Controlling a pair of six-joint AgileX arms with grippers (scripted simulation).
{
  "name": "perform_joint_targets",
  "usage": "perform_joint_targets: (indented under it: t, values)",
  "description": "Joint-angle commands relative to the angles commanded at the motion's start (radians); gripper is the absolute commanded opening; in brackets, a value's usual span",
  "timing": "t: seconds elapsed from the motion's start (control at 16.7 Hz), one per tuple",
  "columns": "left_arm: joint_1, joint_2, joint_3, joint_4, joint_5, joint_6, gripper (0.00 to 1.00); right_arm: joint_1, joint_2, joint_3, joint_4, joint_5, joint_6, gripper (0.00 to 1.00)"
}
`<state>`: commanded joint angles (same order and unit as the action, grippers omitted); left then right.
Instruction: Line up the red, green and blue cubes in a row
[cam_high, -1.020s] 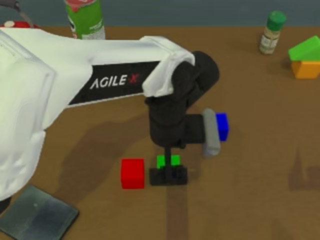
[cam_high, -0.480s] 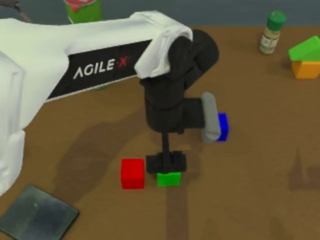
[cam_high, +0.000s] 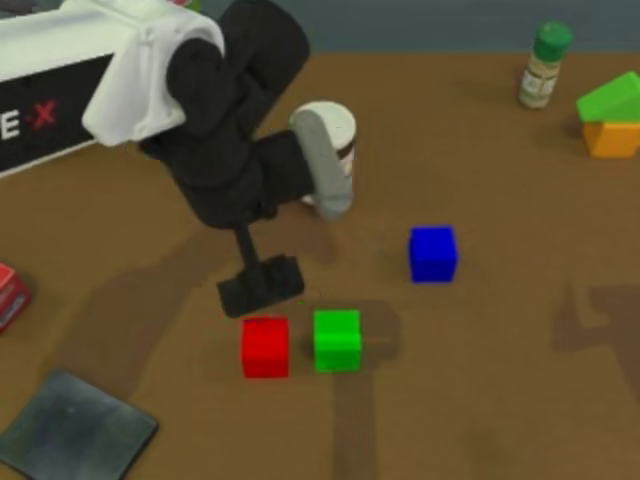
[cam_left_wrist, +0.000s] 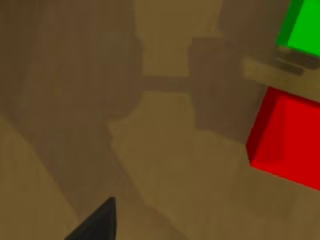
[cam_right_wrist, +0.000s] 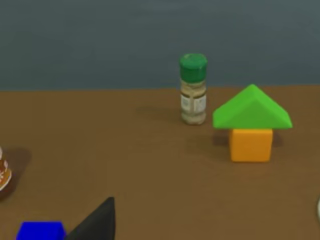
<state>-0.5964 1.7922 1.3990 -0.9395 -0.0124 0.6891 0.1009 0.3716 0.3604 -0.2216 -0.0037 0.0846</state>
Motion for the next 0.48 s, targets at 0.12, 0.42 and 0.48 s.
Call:
perform_joint_targets:
  t: [0.12, 0.42, 0.48]
  values:
    - [0.07, -0.172, -0.137, 0.082, -0.003, -0.061, 1.0, 0.038, 0.199, 0.173, -0.103, 0.002, 0.038, 1.0]
    - [0.266, -0.689, -0.556, 0.326, -0.008, -0.247, 1.0, 0.144, 0.803, 0.648, -0.4, 0.005, 0.142, 1.0]
    - [0.304, -0.796, -0.644, 0.377, -0.009, -0.286, 1.0, 0.166, 0.924, 0.742, -0.462, 0.006, 0.163, 1.0]
